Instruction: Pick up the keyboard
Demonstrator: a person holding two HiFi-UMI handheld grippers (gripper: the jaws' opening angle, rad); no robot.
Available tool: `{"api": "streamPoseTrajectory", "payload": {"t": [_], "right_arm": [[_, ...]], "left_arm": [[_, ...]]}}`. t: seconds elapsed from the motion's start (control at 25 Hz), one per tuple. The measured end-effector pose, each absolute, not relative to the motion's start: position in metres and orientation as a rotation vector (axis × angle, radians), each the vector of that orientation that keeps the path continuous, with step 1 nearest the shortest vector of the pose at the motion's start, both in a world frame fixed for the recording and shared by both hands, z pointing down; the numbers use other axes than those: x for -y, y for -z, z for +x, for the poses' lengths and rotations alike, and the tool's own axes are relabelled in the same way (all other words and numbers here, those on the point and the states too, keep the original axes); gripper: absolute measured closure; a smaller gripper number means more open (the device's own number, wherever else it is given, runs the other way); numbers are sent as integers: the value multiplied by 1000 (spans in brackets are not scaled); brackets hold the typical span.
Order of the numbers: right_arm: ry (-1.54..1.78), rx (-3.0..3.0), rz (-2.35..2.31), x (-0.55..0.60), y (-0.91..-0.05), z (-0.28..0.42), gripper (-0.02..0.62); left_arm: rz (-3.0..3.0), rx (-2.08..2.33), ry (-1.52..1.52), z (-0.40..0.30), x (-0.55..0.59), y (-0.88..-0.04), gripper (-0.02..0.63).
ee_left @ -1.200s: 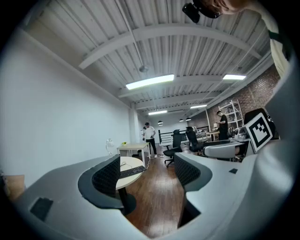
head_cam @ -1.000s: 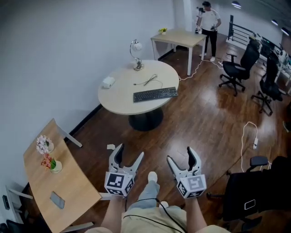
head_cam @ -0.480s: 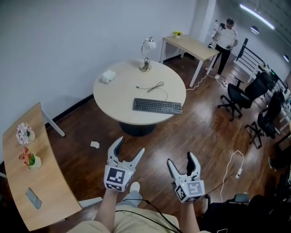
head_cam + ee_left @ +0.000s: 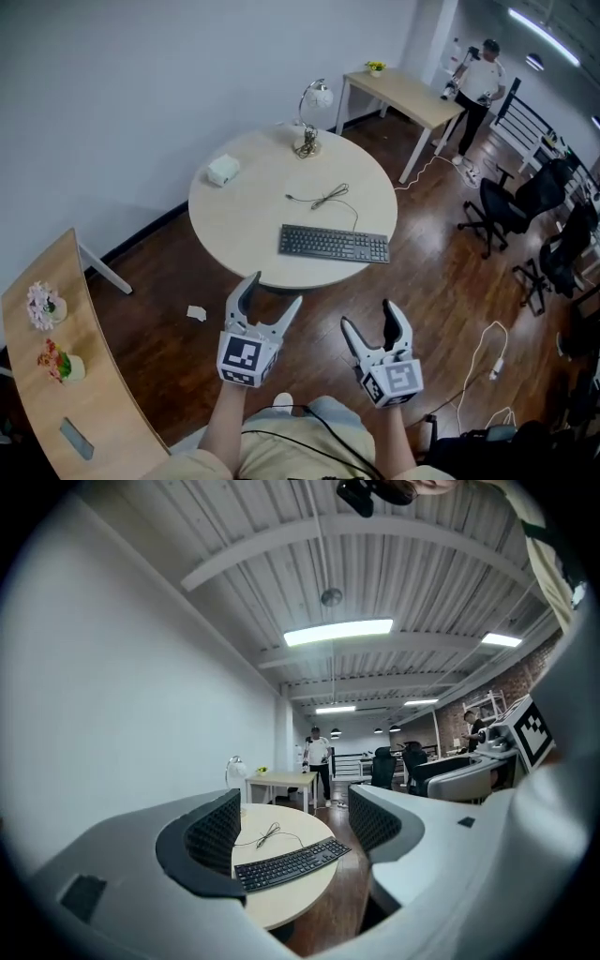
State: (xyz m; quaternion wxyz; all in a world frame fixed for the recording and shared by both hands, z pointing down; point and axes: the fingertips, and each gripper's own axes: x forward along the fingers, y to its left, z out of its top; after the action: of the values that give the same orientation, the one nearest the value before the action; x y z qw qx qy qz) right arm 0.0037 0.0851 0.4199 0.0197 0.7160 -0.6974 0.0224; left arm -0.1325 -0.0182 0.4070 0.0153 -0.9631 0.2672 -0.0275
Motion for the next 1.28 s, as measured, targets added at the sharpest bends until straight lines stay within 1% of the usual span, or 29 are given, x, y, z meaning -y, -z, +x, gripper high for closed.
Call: {"api": "streamPoseTrajectory", "payload": {"t": [0.16,0.52,0.72,0.84,0.96,1.08,1.12,1.2,1.28], "right_arm": [[-148,2169,2214,-53,-434,25,187],[-265,2254,2107,67,-481,112,187],[-334,2318,1941,141,-506,183,189],[-375,2342,1757,174,-539,218,187],[-433,2349,1492,194,-587,238,187],[-476,2363,1148,208,-628,234,187],[-482,2363,1037,215,-640,230,187],[-522,2355,845,229,-667,223,187],[-612,2333,679,240,-696,215,187]], "left_arm": [[-3014,-789,161,-107,43,-425,265],[-3077,-903,335,-33,142,-489,265],[-3135,-958,587,35,184,-550,265],[-3212,-990,745,66,201,-596,265],[-3354,-1090,939,82,213,-642,265],[-3517,-1269,1105,91,212,-676,265],[-3548,-1358,1134,92,211,-685,265],[-3566,-1548,1179,93,208,-704,285],[-3591,-1672,1254,97,198,-725,285]]}}
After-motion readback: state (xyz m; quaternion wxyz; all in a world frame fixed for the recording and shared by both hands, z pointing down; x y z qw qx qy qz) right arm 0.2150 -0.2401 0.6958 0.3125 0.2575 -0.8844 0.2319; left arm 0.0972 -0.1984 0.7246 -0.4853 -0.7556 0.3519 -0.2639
